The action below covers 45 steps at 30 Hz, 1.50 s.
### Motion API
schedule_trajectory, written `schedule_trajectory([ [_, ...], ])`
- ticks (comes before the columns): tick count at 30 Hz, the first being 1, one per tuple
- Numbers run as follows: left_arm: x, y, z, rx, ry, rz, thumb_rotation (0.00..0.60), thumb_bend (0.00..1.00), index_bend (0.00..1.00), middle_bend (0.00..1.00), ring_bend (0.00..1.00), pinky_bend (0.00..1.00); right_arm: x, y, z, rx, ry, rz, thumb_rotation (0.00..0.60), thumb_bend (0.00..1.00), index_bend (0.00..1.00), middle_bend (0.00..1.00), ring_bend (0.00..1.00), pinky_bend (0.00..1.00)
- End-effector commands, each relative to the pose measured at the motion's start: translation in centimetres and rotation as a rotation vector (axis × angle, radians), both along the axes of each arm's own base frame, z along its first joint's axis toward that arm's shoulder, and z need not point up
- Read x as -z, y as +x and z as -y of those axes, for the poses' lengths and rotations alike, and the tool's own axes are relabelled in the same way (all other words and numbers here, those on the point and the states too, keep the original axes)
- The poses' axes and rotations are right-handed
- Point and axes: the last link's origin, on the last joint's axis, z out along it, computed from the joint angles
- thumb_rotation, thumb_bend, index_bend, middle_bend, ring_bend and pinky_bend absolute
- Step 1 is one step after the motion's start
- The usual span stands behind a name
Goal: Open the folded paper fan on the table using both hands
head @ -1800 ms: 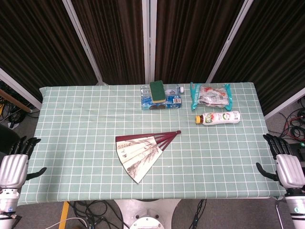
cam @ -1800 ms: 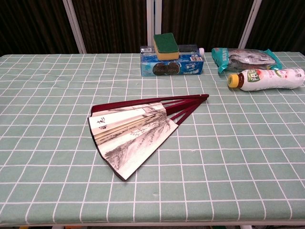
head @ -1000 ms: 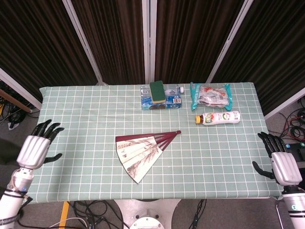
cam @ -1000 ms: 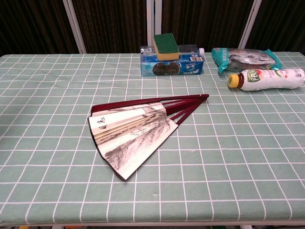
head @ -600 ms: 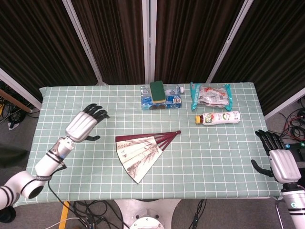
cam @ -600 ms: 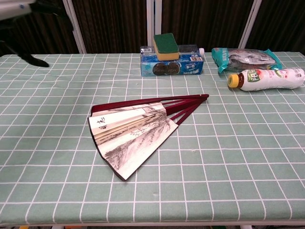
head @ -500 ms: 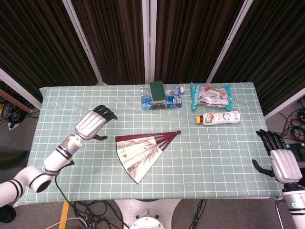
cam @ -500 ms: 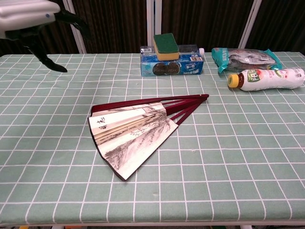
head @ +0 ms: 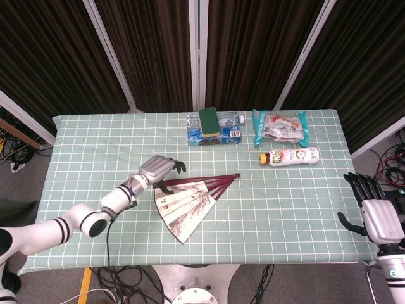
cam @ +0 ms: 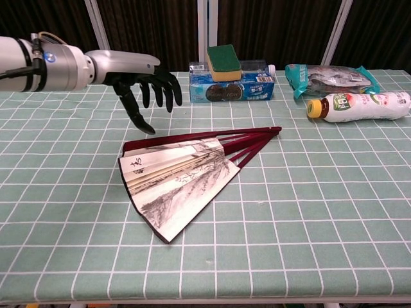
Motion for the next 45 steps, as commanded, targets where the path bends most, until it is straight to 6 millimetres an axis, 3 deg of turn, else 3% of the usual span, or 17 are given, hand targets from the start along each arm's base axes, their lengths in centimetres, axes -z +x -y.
schedule_trajectory([
  [1,2.0,1.7,-0.9,-0.055,-0.044,0.000,0.600,0.16,0.28,0.35,0.32,0.39,-0.1,-0.1,0.0,0.006,0.001,-0.001,0.600,0.23,0.07,0.04,0.00,0.00],
  [12,5.0,3.7,-2.1,-0.086,-0.063,-0.071,0.600,0.21,0.27,0.34,0.32,0.40,-0.1,-0.7,0.2,0.032,0.003,-0.002,0.600,0.23,0.07,0.04,0.00,0.00],
  [25,7.4,4.2,-2.0,-0.121,-0.072,-0.112,0.600,0.27,0.27,0.34,0.33,0.40,-0.2,-1.3,0.3,0.054,0.003,0.000,0.600,0.23,0.07,0.04,0.00,0.00],
  [34,8.1,4.5,-1.7,-0.114,-0.062,-0.121,0.600,0.29,0.33,0.40,0.40,0.41,-0.3,-1.7,0.1,0.067,0.000,0.005,0.600,0.23,0.07,0.04,0.00,0.00],
  [45,7.9,4.0,-1.4,-0.112,-0.047,-0.132,0.600,0.31,0.42,0.52,0.50,0.52,-0.4,-1.9,0.0,0.069,-0.005,0.012,0.600,0.23,0.07,0.04,0.00,0.00],
])
